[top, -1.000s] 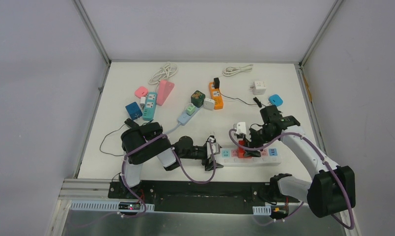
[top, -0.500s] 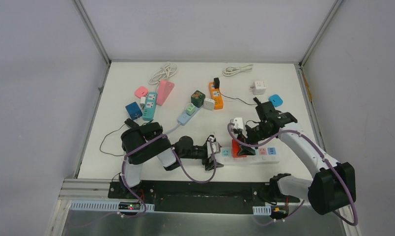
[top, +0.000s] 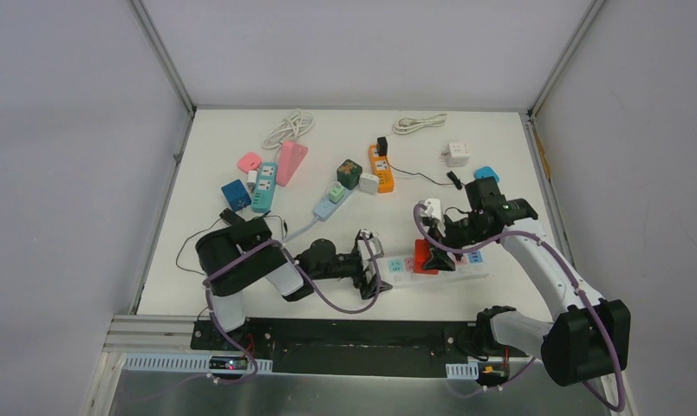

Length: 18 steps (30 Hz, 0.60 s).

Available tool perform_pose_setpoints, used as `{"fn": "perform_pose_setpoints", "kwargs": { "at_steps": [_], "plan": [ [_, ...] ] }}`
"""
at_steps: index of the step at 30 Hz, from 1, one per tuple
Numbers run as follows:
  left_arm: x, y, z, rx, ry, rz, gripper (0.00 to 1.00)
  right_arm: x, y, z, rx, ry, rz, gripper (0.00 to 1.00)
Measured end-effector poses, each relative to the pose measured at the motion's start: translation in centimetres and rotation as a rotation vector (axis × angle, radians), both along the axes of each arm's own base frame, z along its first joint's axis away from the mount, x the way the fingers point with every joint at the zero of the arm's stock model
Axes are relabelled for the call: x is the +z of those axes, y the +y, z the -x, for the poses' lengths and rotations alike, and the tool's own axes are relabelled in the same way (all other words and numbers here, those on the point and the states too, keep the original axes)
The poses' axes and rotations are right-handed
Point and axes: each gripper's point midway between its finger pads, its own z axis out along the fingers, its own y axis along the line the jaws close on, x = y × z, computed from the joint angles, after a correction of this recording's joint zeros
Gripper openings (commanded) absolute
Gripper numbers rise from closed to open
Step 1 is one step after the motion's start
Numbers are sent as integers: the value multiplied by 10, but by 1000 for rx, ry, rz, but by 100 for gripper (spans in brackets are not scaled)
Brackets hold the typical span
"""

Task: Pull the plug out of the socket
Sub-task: Remove the plug from the socket.

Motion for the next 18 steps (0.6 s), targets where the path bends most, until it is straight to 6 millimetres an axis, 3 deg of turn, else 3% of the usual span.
{"fn": "perform_pose_setpoints", "kwargs": {
  "at_steps": [9, 18],
  "plan": [
    [34, 7, 1, 52, 107, -14, 99, 0, 0, 2, -12, 20, 2, 0],
    [59, 29, 13, 77, 166, -66, 99, 3, 1, 4, -9, 34, -5, 0]
  ]
}}
